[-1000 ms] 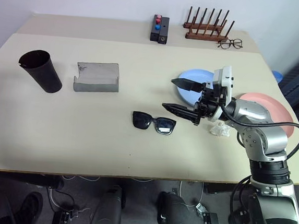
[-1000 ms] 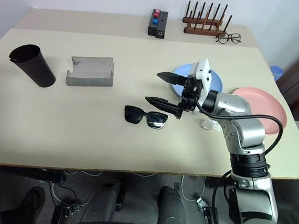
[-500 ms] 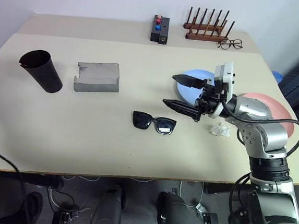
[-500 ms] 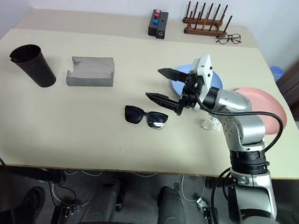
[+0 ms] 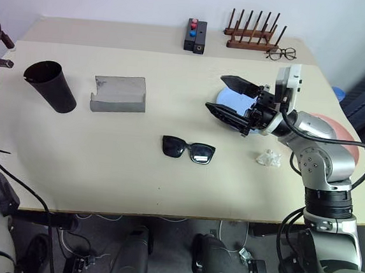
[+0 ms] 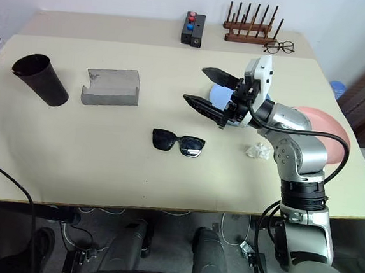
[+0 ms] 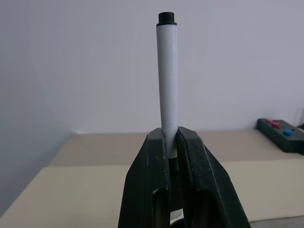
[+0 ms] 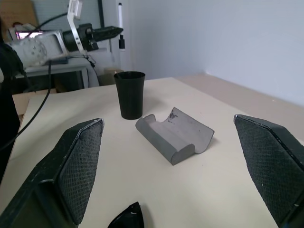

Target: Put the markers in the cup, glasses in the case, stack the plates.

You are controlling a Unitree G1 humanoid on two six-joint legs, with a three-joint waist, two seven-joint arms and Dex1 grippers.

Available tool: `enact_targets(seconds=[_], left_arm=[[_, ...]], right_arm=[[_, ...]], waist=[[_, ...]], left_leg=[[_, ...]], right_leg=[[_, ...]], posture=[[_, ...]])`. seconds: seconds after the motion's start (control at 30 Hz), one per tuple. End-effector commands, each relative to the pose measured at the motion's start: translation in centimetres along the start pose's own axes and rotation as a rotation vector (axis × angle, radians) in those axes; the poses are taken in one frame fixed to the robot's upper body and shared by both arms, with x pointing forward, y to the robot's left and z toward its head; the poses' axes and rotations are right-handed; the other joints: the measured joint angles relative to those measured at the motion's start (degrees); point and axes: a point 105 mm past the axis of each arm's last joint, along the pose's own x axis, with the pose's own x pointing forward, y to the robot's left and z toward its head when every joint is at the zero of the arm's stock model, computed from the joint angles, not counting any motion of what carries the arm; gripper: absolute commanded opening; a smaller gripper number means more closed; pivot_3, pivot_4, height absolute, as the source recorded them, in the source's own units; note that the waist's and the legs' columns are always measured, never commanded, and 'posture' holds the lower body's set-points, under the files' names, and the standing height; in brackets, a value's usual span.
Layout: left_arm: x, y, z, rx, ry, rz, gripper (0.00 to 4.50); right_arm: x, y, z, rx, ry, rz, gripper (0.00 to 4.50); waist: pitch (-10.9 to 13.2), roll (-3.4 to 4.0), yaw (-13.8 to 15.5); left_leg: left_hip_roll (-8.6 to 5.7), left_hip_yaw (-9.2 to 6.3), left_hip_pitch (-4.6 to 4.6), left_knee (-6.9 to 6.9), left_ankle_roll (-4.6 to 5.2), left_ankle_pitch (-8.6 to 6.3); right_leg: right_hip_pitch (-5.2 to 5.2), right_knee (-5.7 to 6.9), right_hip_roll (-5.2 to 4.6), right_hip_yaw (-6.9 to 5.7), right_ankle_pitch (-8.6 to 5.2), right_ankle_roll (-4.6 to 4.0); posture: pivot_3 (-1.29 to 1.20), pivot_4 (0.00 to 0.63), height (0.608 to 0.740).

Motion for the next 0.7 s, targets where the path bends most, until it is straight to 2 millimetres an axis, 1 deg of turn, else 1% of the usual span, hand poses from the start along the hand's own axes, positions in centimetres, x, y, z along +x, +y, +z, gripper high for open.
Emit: enact_targets(seconds=[0.03, 0.2, 0.47, 0.6, 0.7], left_arm=[[0.1, -0.2, 1.1, 0.014, -0.050, -0.024, 0.04], [0.3, -0.6, 0.7, -0.021, -0.047, -0.045, 0.04], [0.2, -1.1, -2.0, -0.021, -0.002, -0.024, 0.04], [0.2, -1.5, -2.7, -0.041, 0.005, -0.031, 0.04], [0.3, -1.8, -3.0, -0.048, 0.006, -0.034, 1.16]], right_arm=[[-0.1, 0.2, 1.8, -0.048, -0.050, 0.005, 4.50], [-0.1, 0.3, 1.6, -0.052, -0.043, 0.005, 4.50], [-0.1, 0.5, 1.5, -0.057, -0.029, 0.007, 4.50], [-0.1, 0.5, 1.4, -0.059, -0.023, 0.007, 4.50], [-0.1, 0.6, 1.3, -0.060, -0.018, 0.006, 4.50]], waist=[[0.00, 0.00, -0.03], [0.00, 0.00, -0.04], [0.00, 0.00, 0.00], [0.00, 0.00, -0.03], [0.00, 0.00, -0.01]], left_leg=[[0.00, 0.00, 0.00, 0.00, 0.00, 0.00], [0.00, -0.01, 0.01, -0.01, 0.00, 0.00], [0.00, -0.01, 0.01, 0.00, 0.00, 0.00], [0.00, -0.01, 0.01, 0.00, 0.00, 0.00], [0.00, -0.01, 0.01, 0.00, 0.00, 0.00]], right_leg=[[0.00, 0.00, 0.00, 0.00, 0.00, 0.00], [0.00, 0.01, 0.00, 0.00, 0.00, 0.00], [0.01, 0.00, 0.00, 0.00, 0.00, 0.00], [0.01, 0.01, 0.00, 0.00, 0.00, 0.00], [0.01, 0.01, 0.00, 0.00, 0.00, 0.00]], posture=[[0.00, 0.150, 0.740], [0.00, 0.150, 0.740], [0.00, 0.150, 0.740], [0.00, 0.150, 0.740], [0.00, 0.150, 0.740]])
